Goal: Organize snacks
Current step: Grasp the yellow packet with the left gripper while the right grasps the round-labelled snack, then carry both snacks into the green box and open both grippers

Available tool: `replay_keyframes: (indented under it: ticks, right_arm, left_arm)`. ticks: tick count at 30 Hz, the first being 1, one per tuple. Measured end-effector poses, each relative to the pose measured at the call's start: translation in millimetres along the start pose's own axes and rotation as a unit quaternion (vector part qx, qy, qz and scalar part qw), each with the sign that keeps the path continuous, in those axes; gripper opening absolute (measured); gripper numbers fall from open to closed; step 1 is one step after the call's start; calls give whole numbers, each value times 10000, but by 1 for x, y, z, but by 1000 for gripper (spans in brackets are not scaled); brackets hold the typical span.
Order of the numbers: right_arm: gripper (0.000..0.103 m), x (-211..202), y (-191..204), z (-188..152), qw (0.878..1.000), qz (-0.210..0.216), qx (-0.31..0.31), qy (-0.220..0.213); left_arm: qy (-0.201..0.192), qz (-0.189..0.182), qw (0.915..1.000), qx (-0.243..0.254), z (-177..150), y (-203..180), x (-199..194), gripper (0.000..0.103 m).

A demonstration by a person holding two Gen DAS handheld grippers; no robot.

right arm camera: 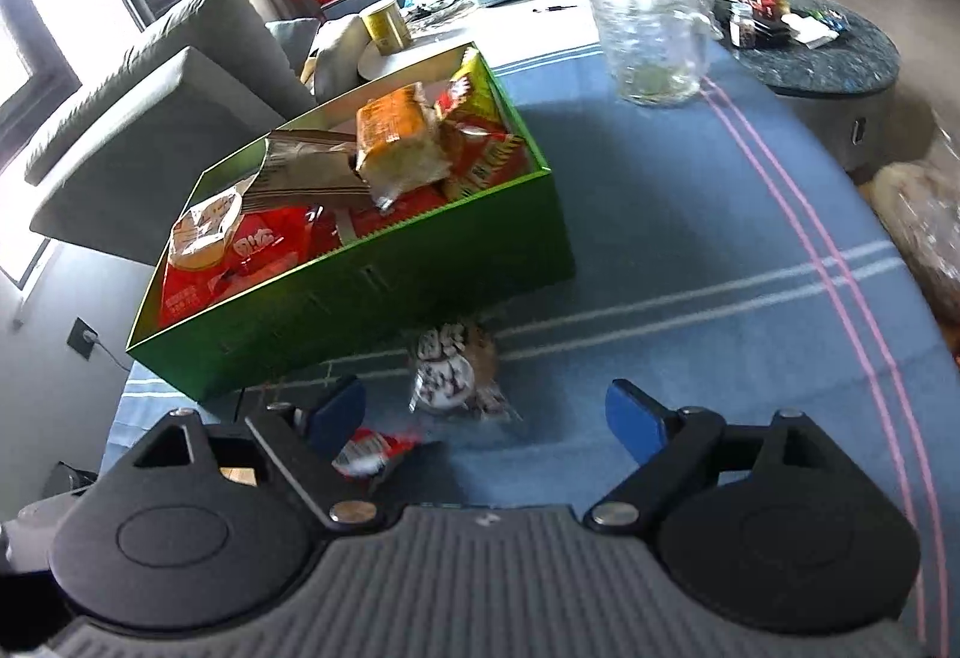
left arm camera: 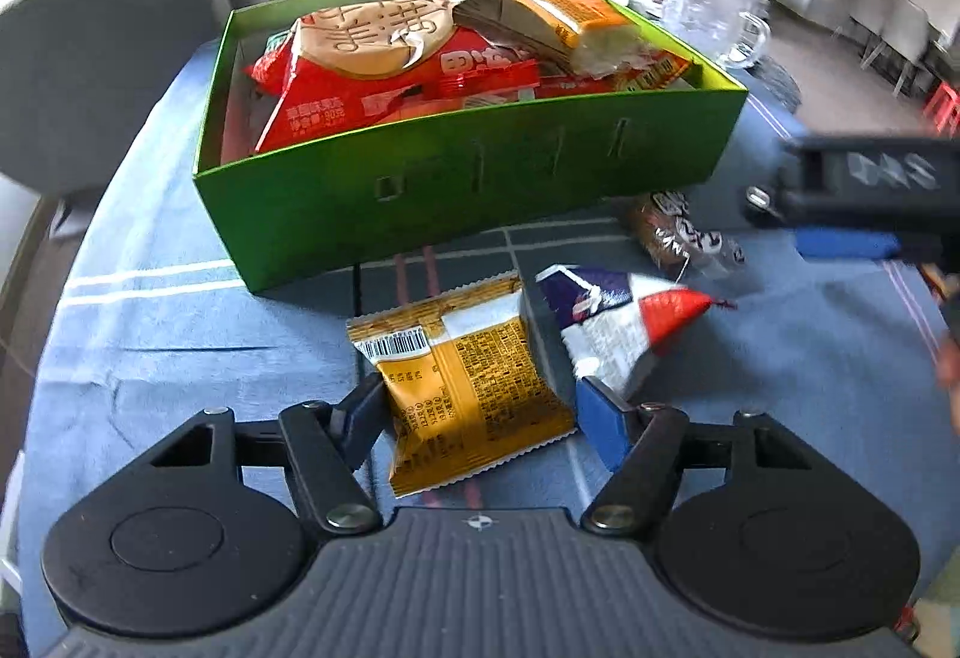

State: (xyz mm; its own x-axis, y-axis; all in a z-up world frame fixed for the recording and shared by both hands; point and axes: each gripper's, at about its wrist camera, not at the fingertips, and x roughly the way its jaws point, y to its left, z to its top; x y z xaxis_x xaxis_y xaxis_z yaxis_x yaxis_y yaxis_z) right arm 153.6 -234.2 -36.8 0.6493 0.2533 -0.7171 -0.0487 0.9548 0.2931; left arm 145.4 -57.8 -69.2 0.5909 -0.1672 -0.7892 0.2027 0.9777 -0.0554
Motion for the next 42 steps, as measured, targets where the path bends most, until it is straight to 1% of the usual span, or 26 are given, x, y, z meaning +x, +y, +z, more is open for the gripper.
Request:
replay_keyframes:
  ticks: [2,5,9,12,17,20,21,23,24,25,26,27,29,31,33,35,37,39,42]
  right_arm:
    - [78,7,5,2,10000,-35,-51,50]
    - [78,19,9,3,9998,-113,-76,148]
    - [78,31,8,5,9992,-270,-32,278]
    - [78,35,8,5,9990,-336,-30,300]
    - [77,39,19,1,9972,-486,-471,319]
    - [77,41,27,-1,9925,-680,-972,283]
    - [77,41,30,-1,9911,-680,-1105,298]
    - [66,38,30,0,9913,-533,-1150,348]
    - [64,37,29,0,9922,-450,-1101,371]
    - [63,36,28,0,9931,-369,-1039,387]
    - [63,34,25,0,9941,-274,-963,409]
    - [63,33,22,1,9949,-188,-899,415]
    - [62,27,18,1,9961,-51,-788,381]
    - [62,20,18,3,9969,54,-719,301]
    - [62,10,20,7,9973,178,-693,192]
    - [48,-2,22,10,9969,343,-701,58]
    - [48,-11,25,15,9962,530,-687,-55]
    - [48,-15,29,20,9952,546,-796,-152]
    - [48,-14,27,21,9957,315,-849,-173]
  left_arm:
    - [-20,4,10000,51,-3,5,-4,64]
    - [-57,-105,9999,-53,-4,13,-9,63]
    - [-159,-220,9996,-75,-2,15,-14,63]
    - [-159,-234,9996,-29,1,14,-11,63]
    - [104,-176,9998,-83,0,15,-2,64]
    - [132,-82,9999,14,0,11,-2,65]
    - [147,-52,9999,10,1,10,-1,67]
    - [124,44,9999,14,2,9,3,67]
    - [79,103,9999,73,3,7,5,63]
    - [3,124,9997,206,2,5,5,63]
    - [-79,114,9994,317,1,4,5,58]
    - [-167,153,9990,398,0,3,5,55]
    - [-192,128,9991,353,0,5,3,52]
    - [-218,12,9996,193,2,11,-1,52]
    - [-316,-16,9994,168,4,13,-9,52]
    - [-445,-22,9988,217,7,13,-17,52]
    - [-573,-64,9980,250,10,13,-26,52]
    - [-651,-73,9975,266,11,13,-31,52]
    - [-648,-87,9975,255,11,15,-32,52]
